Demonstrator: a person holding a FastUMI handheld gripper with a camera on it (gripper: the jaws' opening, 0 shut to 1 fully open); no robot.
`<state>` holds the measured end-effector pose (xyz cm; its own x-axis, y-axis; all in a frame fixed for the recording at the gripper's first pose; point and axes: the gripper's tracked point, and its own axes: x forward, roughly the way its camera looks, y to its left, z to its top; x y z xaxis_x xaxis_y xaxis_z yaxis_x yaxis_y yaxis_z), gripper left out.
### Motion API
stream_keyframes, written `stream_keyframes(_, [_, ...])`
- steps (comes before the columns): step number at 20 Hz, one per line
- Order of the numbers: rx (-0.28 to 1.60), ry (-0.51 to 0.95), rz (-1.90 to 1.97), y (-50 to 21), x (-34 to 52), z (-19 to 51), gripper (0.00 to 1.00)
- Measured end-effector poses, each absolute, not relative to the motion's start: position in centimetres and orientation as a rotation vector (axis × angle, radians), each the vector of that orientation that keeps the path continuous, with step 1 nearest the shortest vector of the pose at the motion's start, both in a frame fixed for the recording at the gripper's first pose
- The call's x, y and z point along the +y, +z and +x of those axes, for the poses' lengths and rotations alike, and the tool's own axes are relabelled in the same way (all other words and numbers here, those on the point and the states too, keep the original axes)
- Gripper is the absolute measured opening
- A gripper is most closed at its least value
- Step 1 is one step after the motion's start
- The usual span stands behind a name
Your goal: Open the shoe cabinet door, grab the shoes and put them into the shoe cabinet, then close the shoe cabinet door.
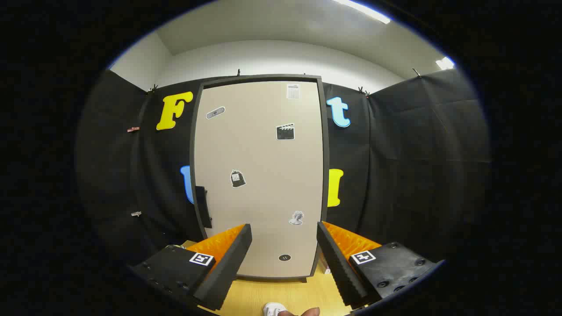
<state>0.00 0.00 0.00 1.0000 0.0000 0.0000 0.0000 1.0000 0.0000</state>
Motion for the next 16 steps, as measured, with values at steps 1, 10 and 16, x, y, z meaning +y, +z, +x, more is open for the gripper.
stream_keyframes(1, [0.0, -0.001, -0.003, -0.08, -0.04, 0.09, 0.97])
stream_keyframes(10, [0.007, -0.007, 0.005, -0.46, -0.19, 0.38, 0.97])
stream_keyframes(16, [0.01, -0.008, -0.003, -0.69, -0.02, 0.5, 0.97])
